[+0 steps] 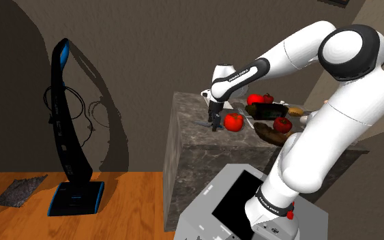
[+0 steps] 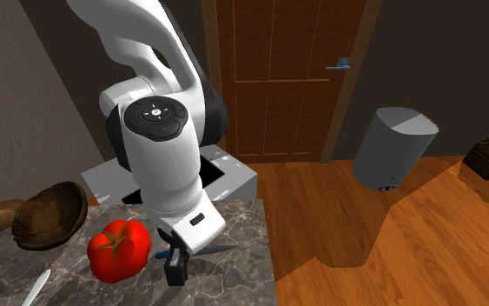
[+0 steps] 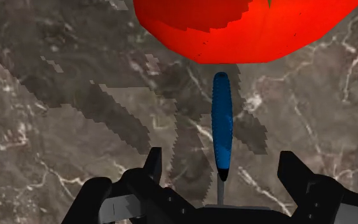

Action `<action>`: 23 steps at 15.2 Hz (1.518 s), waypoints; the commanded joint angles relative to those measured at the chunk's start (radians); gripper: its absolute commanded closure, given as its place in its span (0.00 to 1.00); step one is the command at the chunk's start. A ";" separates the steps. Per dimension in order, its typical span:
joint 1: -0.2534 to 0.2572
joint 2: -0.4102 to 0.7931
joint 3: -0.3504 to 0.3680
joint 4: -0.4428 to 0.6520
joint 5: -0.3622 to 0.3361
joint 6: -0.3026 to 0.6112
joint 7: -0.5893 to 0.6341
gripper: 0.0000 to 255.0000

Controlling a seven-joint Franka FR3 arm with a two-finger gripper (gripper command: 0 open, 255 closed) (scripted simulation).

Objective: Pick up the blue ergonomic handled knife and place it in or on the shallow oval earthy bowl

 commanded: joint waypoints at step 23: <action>-0.006 -0.110 0.022 0.065 -0.033 -0.169 0.024 1.00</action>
